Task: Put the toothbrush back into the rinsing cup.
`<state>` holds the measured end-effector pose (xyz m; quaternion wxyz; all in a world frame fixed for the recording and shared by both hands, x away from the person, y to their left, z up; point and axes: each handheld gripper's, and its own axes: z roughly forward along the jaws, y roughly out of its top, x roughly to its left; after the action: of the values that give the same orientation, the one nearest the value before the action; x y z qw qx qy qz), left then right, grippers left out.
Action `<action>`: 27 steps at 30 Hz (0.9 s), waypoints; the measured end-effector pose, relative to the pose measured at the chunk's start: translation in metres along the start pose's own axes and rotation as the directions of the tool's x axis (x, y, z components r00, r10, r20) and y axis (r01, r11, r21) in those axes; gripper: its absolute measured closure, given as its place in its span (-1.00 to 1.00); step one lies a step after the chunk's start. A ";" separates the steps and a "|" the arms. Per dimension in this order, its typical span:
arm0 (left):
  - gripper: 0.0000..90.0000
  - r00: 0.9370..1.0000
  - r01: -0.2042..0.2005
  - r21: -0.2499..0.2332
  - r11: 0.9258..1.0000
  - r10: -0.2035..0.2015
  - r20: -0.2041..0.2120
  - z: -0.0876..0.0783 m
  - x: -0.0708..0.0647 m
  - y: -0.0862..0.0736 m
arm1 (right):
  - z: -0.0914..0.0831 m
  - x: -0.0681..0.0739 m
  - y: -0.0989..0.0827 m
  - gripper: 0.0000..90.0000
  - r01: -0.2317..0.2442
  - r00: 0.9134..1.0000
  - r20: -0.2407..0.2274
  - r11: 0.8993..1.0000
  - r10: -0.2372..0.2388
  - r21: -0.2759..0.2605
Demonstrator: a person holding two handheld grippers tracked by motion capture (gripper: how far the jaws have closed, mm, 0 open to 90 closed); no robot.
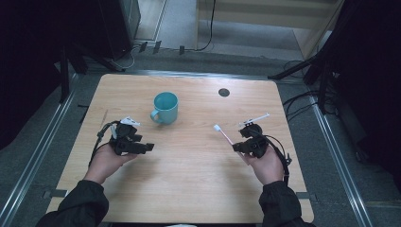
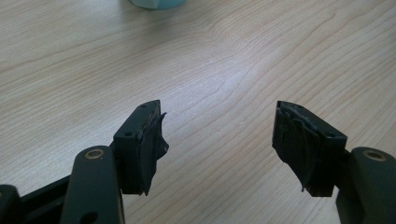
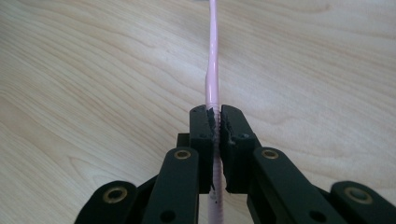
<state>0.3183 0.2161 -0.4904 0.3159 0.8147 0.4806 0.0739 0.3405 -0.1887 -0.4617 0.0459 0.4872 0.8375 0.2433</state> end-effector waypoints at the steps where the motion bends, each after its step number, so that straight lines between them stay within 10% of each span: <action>1: -0.26 1.000 0.000 0.000 1.000 0.000 0.000 0.000 0.000 0.000 | 0.000 0.000 0.000 0.89 0.000 1.000 0.000 1.000 0.000 0.000; 16: -0.26 1.000 0.012 -0.005 1.000 -0.012 -0.006 -0.003 0.002 -0.004 | -0.016 -0.005 0.004 0.89 -0.043 0.985 -0.175 0.976 0.006 -0.211; 27: -0.26 1.000 0.018 -0.006 1.000 -0.018 -0.017 -0.006 0.003 -0.008 | -0.026 0.002 0.007 0.89 -0.017 0.984 -0.173 0.939 -0.046 -0.344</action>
<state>0.3118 0.2244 -0.4907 0.3147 0.8089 0.4903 0.0796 0.3368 -0.1941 -0.4353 0.0569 0.4418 0.7863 0.4282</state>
